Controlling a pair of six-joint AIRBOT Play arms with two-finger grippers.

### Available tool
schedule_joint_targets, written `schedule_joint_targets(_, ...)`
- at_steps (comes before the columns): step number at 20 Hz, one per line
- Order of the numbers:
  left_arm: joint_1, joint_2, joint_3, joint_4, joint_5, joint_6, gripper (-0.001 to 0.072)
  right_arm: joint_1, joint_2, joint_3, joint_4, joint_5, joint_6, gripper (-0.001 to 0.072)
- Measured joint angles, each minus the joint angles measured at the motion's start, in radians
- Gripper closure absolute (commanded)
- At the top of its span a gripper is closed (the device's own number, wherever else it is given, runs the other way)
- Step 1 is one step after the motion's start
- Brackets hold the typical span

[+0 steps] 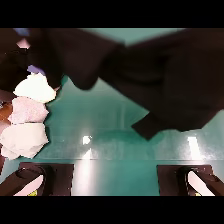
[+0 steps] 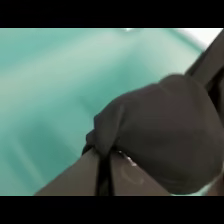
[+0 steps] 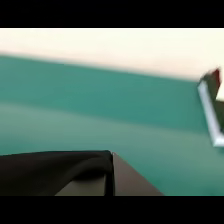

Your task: Fold the shirts.

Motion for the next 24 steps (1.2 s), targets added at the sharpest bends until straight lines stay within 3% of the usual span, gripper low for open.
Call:
schedule_joint_targets(4, 0.0, -0.002, -0.419, 0.09, 0.084, 0.001, 0.0682, 0.139, -0.035, -0.32, 0.001, 0.049, 0.0, 0.0699)
schedule_joint_targets(8, 0.0, -0.002, -0.777, 0.227, 0.304, -0.007, 0.068, 0.273, -0.059, -0.636, -0.002, -0.068, 0.001, 0.0699)
schedule_joint_targets(9, 0.0, -0.002, -0.829, 0.261, 0.349, -0.019, 0.0599, 0.294, -0.061, -0.689, -0.003, -0.1, 0.005, 0.0699)
schedule_joint_targets(10, 0.0, -0.002, -0.864, 0.29, 0.378, -0.03, 0.0289, 0.313, -0.063, -0.736, -0.001, -0.124, 0.01, 0.0699)
schedule_joint_targets(11, 0.0, -0.002, -0.884, 0.311, 0.402, -0.037, 0.0046, 0.326, -0.064, -0.769, -0.001, -0.14, 0.014, 0.0698)
schedule_joint_targets(18, -0.011, -0.002, -0.816, 0.31, 0.358, -0.055, 0.004, 0.319, -0.039, -0.848, 0.004, -0.183, 0.031, 0.0698)
schedule_joint_targets(22, -0.151, -0.002, -0.856, 0.256, 0.385, -0.055, 0.004, 0.283, -0.005, -0.855, 0.006, -0.19, 0.043, 0.0698)
schedule_joint_targets(24, -0.245, -0.016, -0.903, 0.286, 0.448, -0.098, 0.0039, 0.274, 0.008, -0.856, 0.007, -0.192, 0.047, 0.0698)
